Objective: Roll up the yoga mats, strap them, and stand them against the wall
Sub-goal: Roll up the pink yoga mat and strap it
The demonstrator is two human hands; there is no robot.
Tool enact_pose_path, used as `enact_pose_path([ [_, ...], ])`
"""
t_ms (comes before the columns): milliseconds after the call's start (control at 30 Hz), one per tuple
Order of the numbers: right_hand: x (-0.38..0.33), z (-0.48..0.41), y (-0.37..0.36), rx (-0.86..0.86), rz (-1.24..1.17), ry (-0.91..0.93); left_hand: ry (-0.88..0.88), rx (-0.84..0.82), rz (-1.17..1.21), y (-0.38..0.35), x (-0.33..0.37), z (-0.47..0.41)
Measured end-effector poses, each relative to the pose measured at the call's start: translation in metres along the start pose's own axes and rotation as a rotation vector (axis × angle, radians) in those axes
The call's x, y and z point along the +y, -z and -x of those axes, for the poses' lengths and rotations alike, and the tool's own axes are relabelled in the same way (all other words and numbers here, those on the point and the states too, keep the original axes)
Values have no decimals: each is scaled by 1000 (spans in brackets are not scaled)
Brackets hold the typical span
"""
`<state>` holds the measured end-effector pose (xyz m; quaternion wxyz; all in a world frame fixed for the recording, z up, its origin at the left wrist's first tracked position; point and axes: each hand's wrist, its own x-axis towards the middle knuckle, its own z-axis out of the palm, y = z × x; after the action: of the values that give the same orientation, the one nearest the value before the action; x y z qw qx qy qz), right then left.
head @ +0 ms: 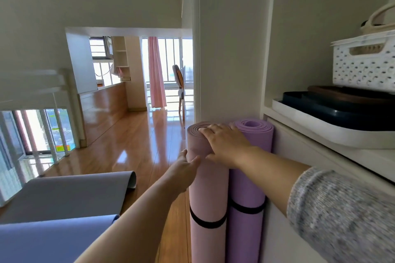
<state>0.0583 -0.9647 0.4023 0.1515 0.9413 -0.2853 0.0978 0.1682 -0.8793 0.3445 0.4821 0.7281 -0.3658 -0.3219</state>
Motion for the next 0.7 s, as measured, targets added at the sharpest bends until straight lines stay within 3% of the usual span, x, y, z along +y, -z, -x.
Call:
enact_pose_path([
  [333, -23, 34, 13, 192, -120, 103, -54, -19, 38, 20, -9, 38],
  [700, -138, 138, 63, -4, -317, 12, -223, -47, -98, 89, -45, 196],
])
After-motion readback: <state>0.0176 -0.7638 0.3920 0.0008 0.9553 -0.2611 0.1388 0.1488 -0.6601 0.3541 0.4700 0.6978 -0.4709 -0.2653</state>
